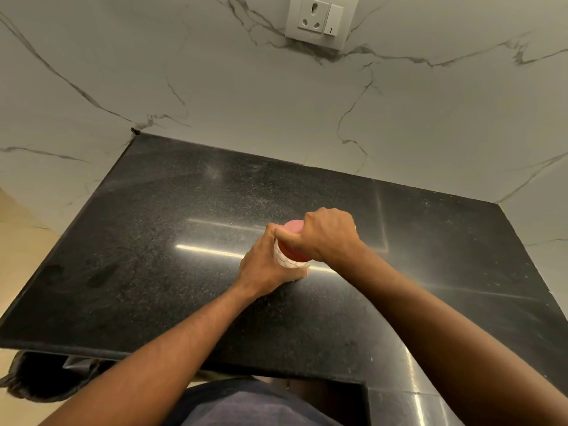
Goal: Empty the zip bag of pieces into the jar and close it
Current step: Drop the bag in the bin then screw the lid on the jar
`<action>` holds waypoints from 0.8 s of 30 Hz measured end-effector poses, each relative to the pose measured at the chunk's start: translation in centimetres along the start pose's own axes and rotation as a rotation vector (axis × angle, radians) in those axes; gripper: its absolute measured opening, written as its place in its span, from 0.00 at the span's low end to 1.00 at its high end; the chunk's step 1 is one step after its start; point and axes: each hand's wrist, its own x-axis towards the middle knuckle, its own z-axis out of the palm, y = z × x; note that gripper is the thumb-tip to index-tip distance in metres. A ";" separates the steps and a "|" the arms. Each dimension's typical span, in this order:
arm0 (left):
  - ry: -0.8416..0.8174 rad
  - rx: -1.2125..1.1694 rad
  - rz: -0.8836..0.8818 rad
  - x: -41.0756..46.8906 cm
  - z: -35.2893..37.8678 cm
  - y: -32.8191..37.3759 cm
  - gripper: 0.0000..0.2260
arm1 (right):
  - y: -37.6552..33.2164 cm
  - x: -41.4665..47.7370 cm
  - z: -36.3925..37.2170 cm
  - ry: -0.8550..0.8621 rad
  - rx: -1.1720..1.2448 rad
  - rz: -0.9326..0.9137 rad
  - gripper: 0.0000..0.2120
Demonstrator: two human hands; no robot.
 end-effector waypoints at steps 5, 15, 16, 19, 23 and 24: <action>-0.013 0.005 0.013 0.3 0.0 -0.3 0.38 | 1.7 0.2 -0.1 -0.011 0.068 -0.210 0.37; 0.025 0.007 0.002 0.1 0.4 -0.3 0.39 | 0.1 0.1 0.3 0.071 0.123 -0.065 0.34; 0.032 0.002 -0.004 0.0 0.4 -0.3 0.39 | -0.1 -0.1 0.6 0.085 0.081 -0.020 0.37; 0.024 0.002 -0.009 0.0 0.4 -0.2 0.39 | 0.1 0.0 0.7 0.144 -0.052 -0.022 0.39; -0.004 0.025 0.011 0.2 0.1 -0.1 0.39 | 1.3 -0.2 0.4 -0.080 0.085 -0.271 0.38; -0.006 0.033 0.015 0.2 0.1 -0.1 0.41 | 1.5 -0.3 0.2 -0.167 0.111 -0.316 0.39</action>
